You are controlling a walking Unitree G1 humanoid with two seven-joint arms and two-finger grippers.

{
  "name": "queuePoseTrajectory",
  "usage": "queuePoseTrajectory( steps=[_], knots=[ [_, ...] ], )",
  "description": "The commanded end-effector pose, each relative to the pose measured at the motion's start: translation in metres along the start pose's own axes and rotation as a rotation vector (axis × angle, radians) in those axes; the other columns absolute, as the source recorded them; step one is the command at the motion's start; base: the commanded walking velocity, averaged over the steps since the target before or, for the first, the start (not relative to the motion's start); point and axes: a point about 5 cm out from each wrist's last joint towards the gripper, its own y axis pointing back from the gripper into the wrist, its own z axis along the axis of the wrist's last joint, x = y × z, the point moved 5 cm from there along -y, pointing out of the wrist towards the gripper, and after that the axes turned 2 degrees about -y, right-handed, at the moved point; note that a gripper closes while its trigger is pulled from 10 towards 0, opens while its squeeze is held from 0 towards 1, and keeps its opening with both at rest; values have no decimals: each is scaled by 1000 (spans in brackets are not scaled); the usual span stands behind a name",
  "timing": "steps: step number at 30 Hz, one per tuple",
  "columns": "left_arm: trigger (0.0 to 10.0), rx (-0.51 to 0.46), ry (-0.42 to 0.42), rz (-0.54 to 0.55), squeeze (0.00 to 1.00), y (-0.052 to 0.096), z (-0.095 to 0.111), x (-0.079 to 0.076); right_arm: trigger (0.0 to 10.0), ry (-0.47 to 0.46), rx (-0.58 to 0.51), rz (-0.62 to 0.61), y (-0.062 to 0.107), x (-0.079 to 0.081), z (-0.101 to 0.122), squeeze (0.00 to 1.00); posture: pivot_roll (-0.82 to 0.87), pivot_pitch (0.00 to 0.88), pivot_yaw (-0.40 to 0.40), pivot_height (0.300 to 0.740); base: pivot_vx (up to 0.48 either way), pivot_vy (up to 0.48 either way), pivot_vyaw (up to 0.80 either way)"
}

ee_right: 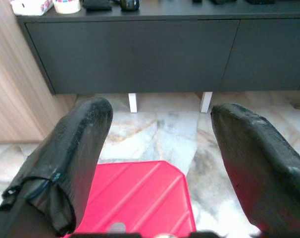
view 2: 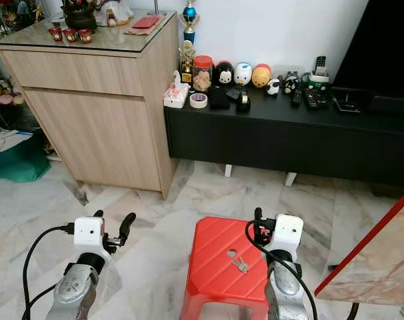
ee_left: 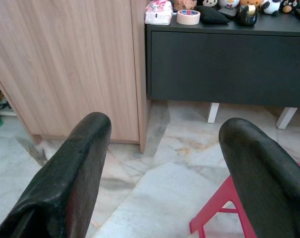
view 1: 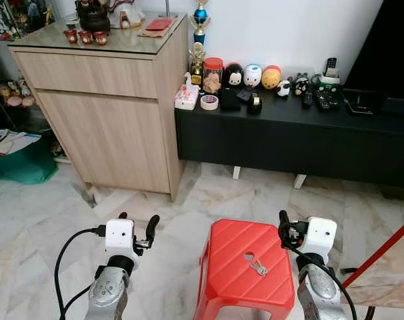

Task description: Hang keys on a hook

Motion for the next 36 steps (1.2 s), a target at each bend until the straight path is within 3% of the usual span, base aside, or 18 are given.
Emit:
queuePoseTrajectory(
  steps=[1, 11, 36],
  knots=[
    [10000, 12, 1, -10, 0, -1, -1, -1, 10000, 18, 30, -5, -3, -1, -3, 0, 23, 0, -51, 715, 0, 0, 0],
    [10000, 16, 5, -1, 0, 0, -2, 0, 10000, 21, 30, 7, -2, 1, -4, 0, 24, 0, -55, 671, 0, 0, 0],
    [10000, 29, -10, 9, 0, -1, -3, 2, 10000, 24, 20, 8, -3, 1, -2, 0, 26, 0, -53, 671, 0, 0, 0]
  ],
)
